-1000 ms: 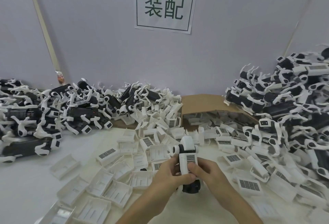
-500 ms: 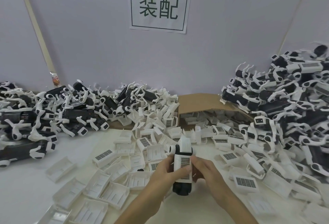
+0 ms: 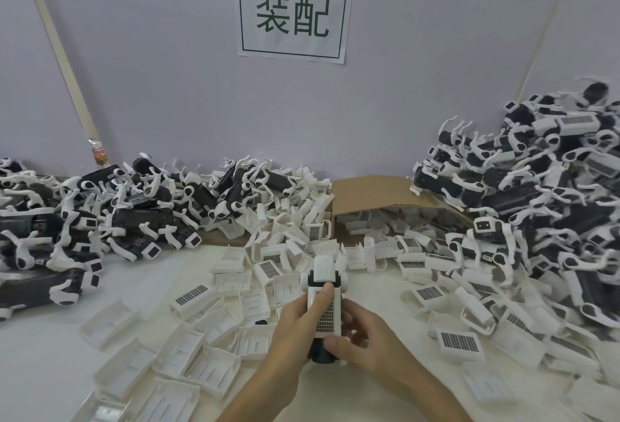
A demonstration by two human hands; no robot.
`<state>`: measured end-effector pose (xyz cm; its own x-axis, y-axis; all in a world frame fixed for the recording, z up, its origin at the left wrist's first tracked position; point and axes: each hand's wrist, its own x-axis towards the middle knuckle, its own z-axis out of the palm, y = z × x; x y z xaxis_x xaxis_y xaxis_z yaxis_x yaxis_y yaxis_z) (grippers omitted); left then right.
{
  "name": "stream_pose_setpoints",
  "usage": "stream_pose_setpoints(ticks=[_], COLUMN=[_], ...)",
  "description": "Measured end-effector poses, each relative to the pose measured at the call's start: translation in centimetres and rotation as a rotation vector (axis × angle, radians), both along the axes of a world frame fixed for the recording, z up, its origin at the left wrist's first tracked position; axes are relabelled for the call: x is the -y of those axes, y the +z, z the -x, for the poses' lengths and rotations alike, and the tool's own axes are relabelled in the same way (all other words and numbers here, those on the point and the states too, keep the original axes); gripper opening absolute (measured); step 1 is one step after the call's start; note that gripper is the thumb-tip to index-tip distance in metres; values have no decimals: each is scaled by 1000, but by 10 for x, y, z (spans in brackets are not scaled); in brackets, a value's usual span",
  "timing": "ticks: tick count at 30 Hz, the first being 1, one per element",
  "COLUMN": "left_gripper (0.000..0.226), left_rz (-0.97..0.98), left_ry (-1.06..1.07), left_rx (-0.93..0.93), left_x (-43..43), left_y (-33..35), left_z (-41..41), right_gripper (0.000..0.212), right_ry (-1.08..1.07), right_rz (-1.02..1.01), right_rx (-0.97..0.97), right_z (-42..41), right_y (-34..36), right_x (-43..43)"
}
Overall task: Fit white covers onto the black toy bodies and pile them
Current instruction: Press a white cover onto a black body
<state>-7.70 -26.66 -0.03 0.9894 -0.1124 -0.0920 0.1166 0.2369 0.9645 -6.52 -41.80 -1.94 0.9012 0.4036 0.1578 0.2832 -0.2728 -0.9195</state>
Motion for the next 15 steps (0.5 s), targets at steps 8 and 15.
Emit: stream_pose_setpoints(ticks=[8,15], left_gripper=[53,53], left_rz=[-47,-91], left_ry=[4,26], left_rx=[66,112], left_x=[2,3], left_y=[-2,-7], left_z=[0,-6], right_gripper=[43,50], right_ry=[-20,-51], right_rz=[-46,-29], right_rx=[-12,0], right_z=[-3,-5], right_y=[-1,-3], right_x=[1,-1])
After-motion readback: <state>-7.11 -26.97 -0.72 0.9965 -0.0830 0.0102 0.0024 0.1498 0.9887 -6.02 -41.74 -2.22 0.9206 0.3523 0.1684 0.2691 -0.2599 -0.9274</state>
